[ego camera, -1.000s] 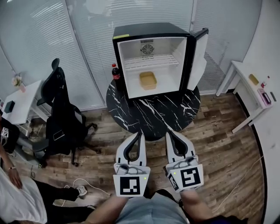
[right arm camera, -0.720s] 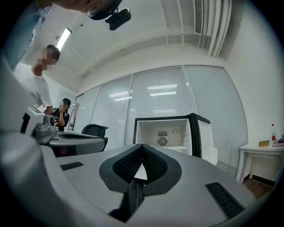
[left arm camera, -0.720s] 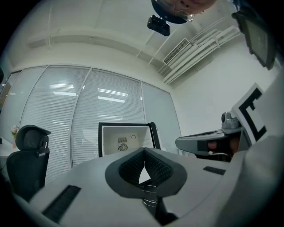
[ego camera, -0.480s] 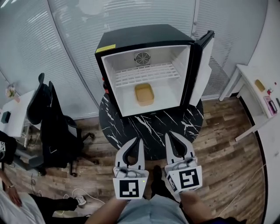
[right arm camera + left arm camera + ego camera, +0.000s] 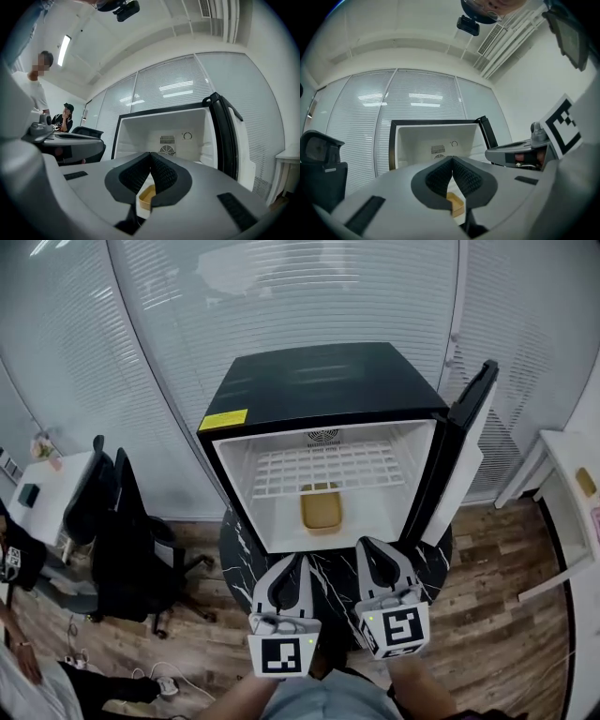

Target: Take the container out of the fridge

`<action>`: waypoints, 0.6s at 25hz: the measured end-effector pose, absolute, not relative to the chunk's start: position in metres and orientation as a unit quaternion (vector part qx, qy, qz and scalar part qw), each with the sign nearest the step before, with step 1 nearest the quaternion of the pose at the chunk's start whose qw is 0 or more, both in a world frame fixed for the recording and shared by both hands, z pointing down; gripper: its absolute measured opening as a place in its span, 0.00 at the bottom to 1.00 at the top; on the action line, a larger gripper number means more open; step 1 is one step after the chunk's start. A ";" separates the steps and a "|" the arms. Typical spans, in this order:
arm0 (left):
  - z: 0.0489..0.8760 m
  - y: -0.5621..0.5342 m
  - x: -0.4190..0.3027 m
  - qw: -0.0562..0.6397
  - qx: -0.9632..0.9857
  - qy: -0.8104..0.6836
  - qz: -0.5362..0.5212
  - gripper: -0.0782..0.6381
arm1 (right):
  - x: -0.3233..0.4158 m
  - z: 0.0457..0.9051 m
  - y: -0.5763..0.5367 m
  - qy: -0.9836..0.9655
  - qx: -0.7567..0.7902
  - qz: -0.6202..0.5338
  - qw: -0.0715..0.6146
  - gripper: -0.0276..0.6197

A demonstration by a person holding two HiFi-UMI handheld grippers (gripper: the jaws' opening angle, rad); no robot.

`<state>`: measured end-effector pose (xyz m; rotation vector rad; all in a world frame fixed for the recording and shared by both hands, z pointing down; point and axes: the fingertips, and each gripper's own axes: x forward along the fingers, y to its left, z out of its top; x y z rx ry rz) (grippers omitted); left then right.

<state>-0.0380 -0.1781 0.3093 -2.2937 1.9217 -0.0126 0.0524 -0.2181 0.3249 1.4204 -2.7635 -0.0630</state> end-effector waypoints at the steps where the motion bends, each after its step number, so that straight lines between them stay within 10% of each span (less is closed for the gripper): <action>1: 0.309 -0.184 -0.040 0.073 -0.761 0.645 -0.004 0.13 | 0.051 0.326 -0.226 -0.890 0.454 -0.020 0.019 0.06; 15: 0.360 -0.256 -0.069 0.038 -0.754 0.655 -0.024 0.13 | 0.031 0.387 -0.305 -0.890 0.451 0.015 0.073 0.06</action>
